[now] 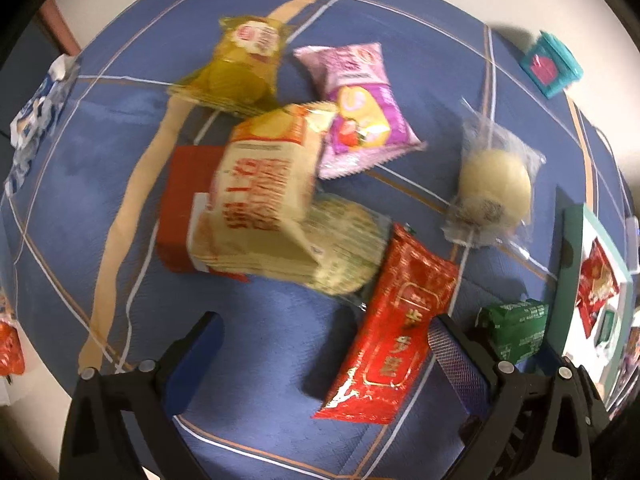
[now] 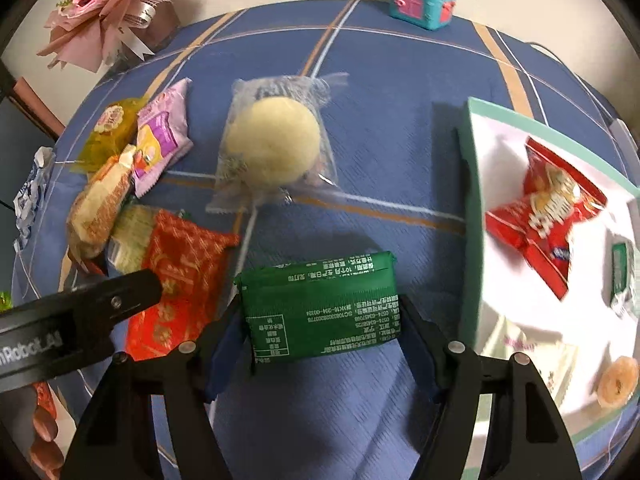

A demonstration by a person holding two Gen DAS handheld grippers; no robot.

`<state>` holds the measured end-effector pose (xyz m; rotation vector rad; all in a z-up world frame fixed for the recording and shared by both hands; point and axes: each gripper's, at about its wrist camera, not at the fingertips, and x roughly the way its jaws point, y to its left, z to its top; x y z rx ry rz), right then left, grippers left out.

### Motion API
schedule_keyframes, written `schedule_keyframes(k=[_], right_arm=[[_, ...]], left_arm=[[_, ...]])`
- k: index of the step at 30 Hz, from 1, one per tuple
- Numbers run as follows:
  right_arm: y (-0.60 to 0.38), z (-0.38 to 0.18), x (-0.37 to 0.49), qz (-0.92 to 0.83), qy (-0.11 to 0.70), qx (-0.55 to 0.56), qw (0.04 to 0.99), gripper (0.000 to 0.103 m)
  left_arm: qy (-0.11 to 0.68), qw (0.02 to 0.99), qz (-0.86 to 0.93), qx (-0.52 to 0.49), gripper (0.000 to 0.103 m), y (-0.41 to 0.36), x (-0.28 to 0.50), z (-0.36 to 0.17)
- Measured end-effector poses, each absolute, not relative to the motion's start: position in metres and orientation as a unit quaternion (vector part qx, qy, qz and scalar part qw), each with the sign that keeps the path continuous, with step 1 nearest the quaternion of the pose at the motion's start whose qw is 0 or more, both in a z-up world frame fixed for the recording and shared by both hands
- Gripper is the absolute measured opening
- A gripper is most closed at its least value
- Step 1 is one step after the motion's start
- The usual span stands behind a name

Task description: Organize snacks

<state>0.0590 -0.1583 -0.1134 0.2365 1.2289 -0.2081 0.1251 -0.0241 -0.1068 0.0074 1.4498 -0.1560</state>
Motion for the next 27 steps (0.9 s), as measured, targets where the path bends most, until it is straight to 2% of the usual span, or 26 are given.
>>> schedule_keyframes(k=[11,16,23,27], right_arm=[[-0.164,-0.114,0.016,-0.102,0.591,0.112,0.792,0.073],[-0.162,-0.114,0.008,-0.103,0.593,0.11,0.791,0.073],[-0.158,-0.116,0.01,-0.098,0.589,0.101,0.796,0.073],[-0.154,-0.116,0.021,-0.099,0.59,0.092,0.796,0.073]], left_arm=[[0.667,0.735,-0.091,0.077,0.101,-0.076,0.11,-0.119],[0.668,0.731,-0.097,0.099,0.088,-0.096,0.102,-0.126],[0.665,0.734,-0.109,0.089,0.079,-0.103,0.086,-0.124],[0.66,0.736,-0.121,0.088,0.064,-0.085,0.091,-0.103]])
